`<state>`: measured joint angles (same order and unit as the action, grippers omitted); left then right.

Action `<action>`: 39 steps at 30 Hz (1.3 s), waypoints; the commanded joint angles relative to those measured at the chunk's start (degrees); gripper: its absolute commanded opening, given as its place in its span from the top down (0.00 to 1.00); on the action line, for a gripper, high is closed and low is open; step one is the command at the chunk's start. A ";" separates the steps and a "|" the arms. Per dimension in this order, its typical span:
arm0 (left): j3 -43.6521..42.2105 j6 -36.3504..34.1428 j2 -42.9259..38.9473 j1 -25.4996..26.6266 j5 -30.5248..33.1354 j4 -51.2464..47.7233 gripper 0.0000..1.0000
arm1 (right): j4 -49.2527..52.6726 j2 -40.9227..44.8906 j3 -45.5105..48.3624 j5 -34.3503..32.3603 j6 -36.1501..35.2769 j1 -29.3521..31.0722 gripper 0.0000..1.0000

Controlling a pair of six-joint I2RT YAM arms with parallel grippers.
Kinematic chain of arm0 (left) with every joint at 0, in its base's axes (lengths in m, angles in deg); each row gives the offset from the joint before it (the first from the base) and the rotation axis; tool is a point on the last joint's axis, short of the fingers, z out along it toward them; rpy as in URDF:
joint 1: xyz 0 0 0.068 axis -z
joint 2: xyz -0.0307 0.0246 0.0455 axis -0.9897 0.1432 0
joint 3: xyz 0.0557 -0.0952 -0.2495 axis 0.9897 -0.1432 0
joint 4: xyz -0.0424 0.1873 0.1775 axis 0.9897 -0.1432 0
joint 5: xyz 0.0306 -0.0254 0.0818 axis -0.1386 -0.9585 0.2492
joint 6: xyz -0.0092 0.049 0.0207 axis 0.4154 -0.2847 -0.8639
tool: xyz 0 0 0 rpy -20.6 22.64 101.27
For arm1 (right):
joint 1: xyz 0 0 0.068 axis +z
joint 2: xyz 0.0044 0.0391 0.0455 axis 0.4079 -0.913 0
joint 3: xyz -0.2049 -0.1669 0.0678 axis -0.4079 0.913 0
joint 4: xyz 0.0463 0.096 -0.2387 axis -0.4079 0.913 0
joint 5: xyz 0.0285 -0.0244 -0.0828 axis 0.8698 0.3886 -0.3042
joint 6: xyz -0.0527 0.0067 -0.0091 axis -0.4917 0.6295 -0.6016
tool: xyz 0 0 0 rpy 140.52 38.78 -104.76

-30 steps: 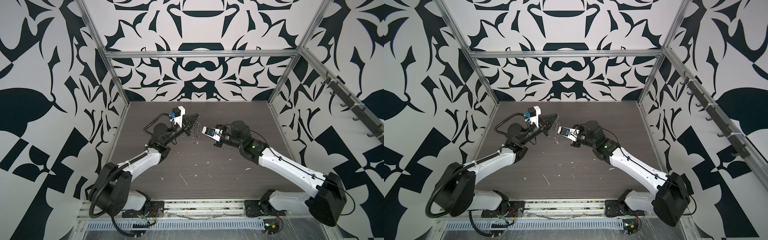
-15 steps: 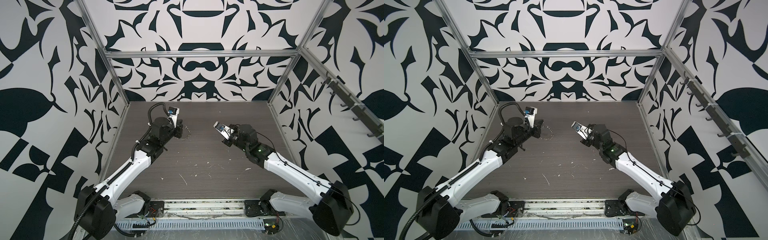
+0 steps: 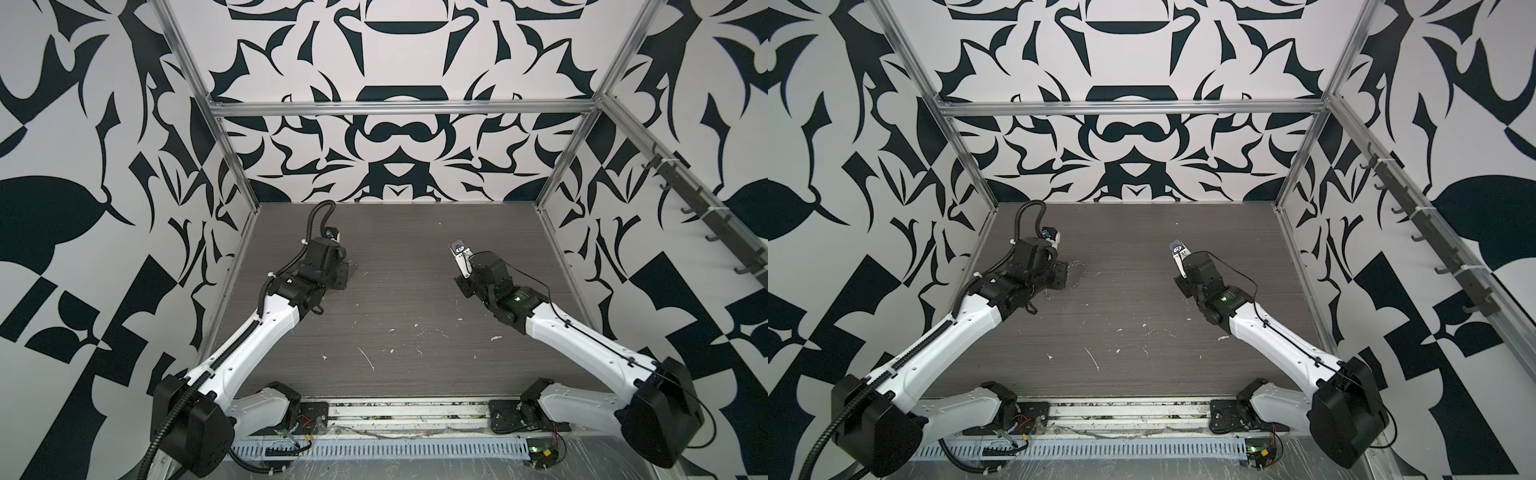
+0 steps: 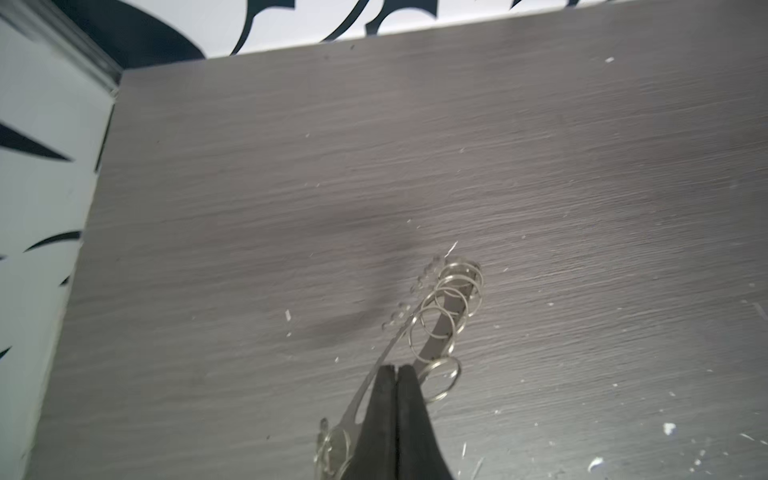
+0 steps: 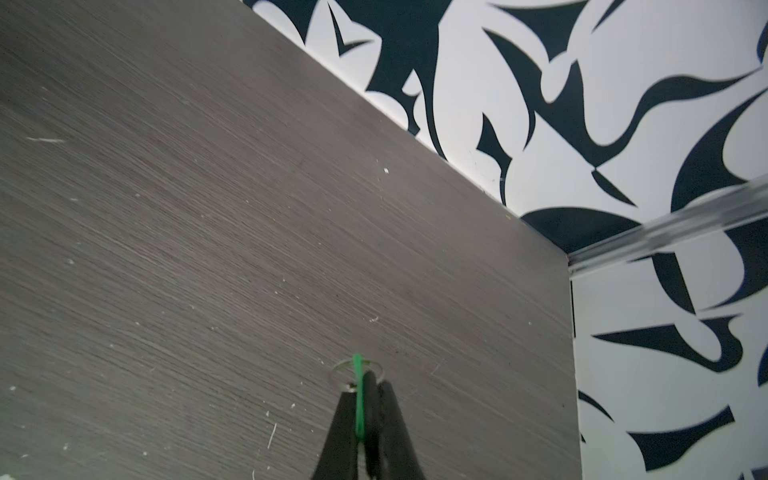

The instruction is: Remove the keys from the keyring

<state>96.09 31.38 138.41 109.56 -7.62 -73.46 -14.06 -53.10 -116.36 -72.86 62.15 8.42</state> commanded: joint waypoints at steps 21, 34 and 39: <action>0.27 4.88 10.14 -5.28 -0.31 -5.26 1.00 | 9.60 -1.97 -6.40 -3.34 7.54 -2.80 1.00; 3.12 3.67 25.19 -10.71 -3.41 1.73 0.99 | 16.84 -3.33 -5.81 -0.64 14.19 -5.71 1.00; 3.78 2.83 25.78 -12.03 -4.00 1.46 0.70 | 18.95 -4.41 -5.53 0.86 16.39 -6.47 1.00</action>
<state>98.14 34.18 164.83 98.11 -10.64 -72.02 2.70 -57.52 -120.56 -72.92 75.68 2.30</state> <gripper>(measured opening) 0.268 0.082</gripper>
